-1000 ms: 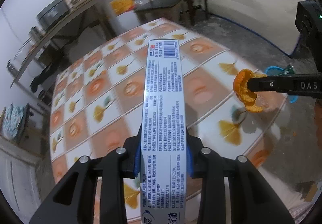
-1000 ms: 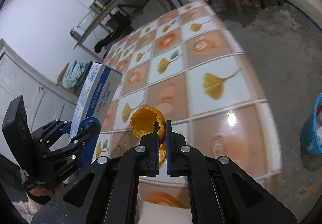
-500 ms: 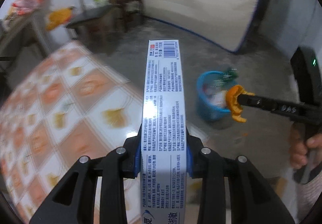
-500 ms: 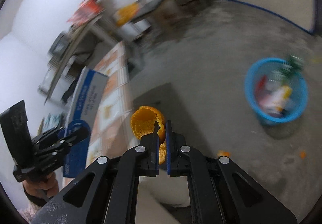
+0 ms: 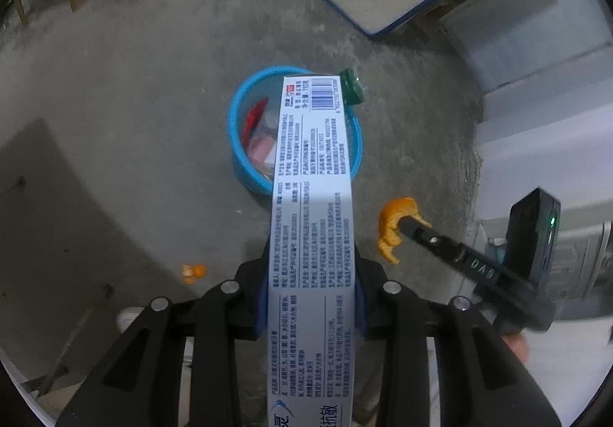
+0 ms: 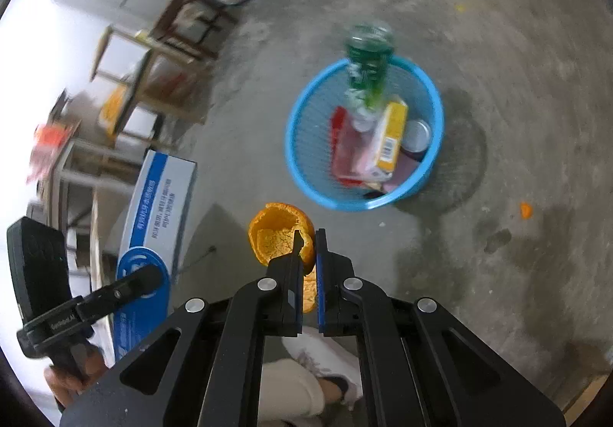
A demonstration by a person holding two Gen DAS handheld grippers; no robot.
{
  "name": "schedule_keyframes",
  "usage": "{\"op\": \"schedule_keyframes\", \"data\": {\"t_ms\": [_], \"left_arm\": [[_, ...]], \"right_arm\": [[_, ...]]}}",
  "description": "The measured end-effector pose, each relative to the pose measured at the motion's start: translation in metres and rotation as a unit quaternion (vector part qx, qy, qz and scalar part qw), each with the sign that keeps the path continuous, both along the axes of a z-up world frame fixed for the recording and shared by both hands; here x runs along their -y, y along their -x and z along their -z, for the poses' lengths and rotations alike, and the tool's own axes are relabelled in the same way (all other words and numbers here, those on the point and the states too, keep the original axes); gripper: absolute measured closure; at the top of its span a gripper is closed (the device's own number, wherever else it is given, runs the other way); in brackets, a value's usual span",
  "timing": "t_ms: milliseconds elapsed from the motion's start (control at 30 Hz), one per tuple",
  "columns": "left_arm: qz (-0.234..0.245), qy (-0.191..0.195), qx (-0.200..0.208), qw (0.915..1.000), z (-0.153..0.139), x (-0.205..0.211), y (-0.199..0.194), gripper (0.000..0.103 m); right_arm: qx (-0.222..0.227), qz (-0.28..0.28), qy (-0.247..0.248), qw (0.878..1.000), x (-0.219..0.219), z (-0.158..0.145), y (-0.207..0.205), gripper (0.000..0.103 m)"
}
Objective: Collect trash
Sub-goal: 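Carry the box and peel over the blue basket and open both tools, then move both open tools back up beside the table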
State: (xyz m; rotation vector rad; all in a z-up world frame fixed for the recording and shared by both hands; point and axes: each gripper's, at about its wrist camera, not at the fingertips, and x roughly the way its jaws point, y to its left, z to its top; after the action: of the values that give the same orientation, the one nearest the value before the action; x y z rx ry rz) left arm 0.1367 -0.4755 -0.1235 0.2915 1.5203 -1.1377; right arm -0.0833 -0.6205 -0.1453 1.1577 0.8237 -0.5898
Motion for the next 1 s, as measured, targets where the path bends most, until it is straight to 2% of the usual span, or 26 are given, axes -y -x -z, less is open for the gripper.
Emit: {"op": "schedule_keyframes", "data": {"t_ms": [67,133,200,233,267,300,400,600,867,1000], "left_arm": [[-0.006,0.001,-0.018,0.9998,0.009,0.034,-0.005,0.071],[-0.022,0.009,-0.017,0.9996,0.012,0.059,-0.016,0.07],[-0.043,0.017,-0.001,0.9989,0.012,0.078,-0.025,0.061],[-0.055,0.017,0.01,0.9983,0.012,0.083,-0.029,0.046],[-0.071,0.021,0.015,0.9972,0.01,0.083,-0.033,0.042],[-0.079,0.027,0.013,0.9965,0.007,0.082,-0.034,0.042],[-0.079,0.055,-0.004,0.9954,-0.003,0.068,-0.041,0.039],[-0.1,0.081,0.022,0.9914,-0.031,0.027,-0.051,0.038],[-0.123,0.133,0.04,0.9828,-0.08,-0.04,-0.049,0.036],[-0.136,0.158,0.066,0.9758,-0.108,-0.089,-0.037,0.034]], "right_arm": [[-0.01,0.018,-0.006,1.0,0.019,0.011,-0.01,0.099],[-0.015,0.035,-0.001,0.999,0.04,0.018,-0.022,0.096],[-0.014,0.05,0.0,0.999,0.059,0.025,-0.032,0.09],[-0.024,0.061,0.0,0.998,0.069,0.031,-0.036,0.075],[-0.03,0.067,-0.001,0.997,0.077,0.037,-0.04,0.059],[-0.033,0.069,0.0,0.997,0.079,0.04,-0.041,0.056],[-0.044,0.074,0.002,0.996,0.082,0.048,-0.041,0.056],[-0.031,0.074,0.016,0.997,0.073,0.043,-0.034,0.055],[-0.009,0.065,0.04,0.997,0.055,0.019,-0.013,0.054],[0.011,0.053,0.051,0.997,0.04,0.001,-0.003,0.054]]}}
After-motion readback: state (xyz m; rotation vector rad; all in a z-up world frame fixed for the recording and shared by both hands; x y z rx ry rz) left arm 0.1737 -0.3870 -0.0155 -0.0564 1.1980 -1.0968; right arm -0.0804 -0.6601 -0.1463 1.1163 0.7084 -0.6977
